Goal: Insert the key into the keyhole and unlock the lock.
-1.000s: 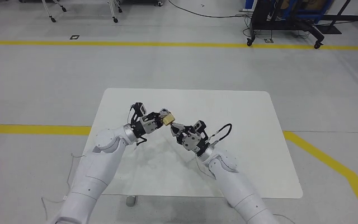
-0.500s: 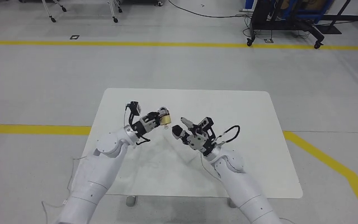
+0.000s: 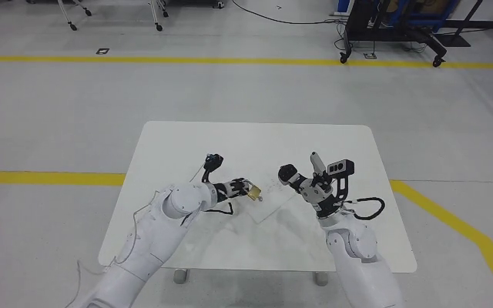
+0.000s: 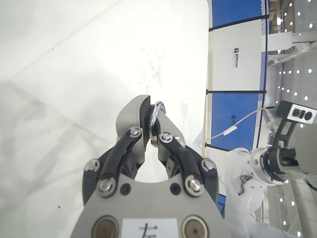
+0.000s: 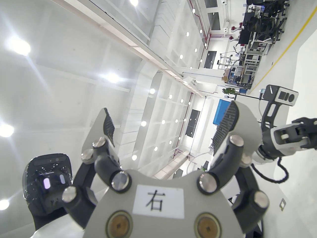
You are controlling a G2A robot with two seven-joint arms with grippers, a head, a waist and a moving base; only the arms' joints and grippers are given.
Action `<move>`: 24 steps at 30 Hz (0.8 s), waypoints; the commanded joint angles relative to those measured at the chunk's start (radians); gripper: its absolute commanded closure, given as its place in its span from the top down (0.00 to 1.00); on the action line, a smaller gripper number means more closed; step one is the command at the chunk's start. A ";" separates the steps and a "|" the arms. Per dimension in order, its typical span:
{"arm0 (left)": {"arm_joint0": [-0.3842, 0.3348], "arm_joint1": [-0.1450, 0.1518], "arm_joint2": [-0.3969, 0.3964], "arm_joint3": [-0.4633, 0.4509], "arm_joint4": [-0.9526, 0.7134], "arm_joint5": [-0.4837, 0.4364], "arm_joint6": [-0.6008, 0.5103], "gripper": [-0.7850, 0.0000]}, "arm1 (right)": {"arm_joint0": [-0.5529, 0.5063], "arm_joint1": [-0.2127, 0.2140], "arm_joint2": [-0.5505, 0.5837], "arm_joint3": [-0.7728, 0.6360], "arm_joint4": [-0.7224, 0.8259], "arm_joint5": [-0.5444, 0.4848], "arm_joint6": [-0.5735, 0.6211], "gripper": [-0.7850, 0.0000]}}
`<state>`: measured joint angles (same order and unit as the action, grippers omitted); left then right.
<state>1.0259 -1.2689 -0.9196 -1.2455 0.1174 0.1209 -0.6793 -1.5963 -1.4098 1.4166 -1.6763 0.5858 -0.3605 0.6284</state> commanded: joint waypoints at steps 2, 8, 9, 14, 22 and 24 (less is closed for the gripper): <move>-0.018 -0.010 0.018 0.029 -0.008 0.015 0.014 0.00 | 0.000 0.000 0.000 0.000 0.000 0.000 0.000 1.00; -0.054 -0.029 0.058 0.093 -0.001 0.053 0.022 0.79 | 0.000 0.000 0.000 0.000 0.000 0.000 0.000 1.00; -0.059 -0.031 0.060 0.101 -0.001 0.055 0.021 1.00 | 0.000 0.000 0.000 0.000 0.000 0.000 0.000 1.00; -0.076 -0.034 0.055 0.126 0.002 0.049 0.012 1.00 | 0.000 0.000 0.000 0.000 0.000 0.000 0.000 1.00; -0.047 -0.011 -0.048 0.074 -0.043 -0.017 0.024 1.00 | 0.019 -0.001 -0.017 0.016 -0.011 0.031 -0.029 1.00; -0.022 0.001 -0.090 0.035 -0.035 -0.050 0.040 1.00 | 0.041 -0.002 -0.016 0.023 -0.058 0.007 -0.079 1.00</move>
<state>0.9909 -1.2733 -0.9888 -1.1915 0.0769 0.0857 -0.6483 -1.5641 -1.4112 1.3994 -1.6546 0.5518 -0.3370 0.5734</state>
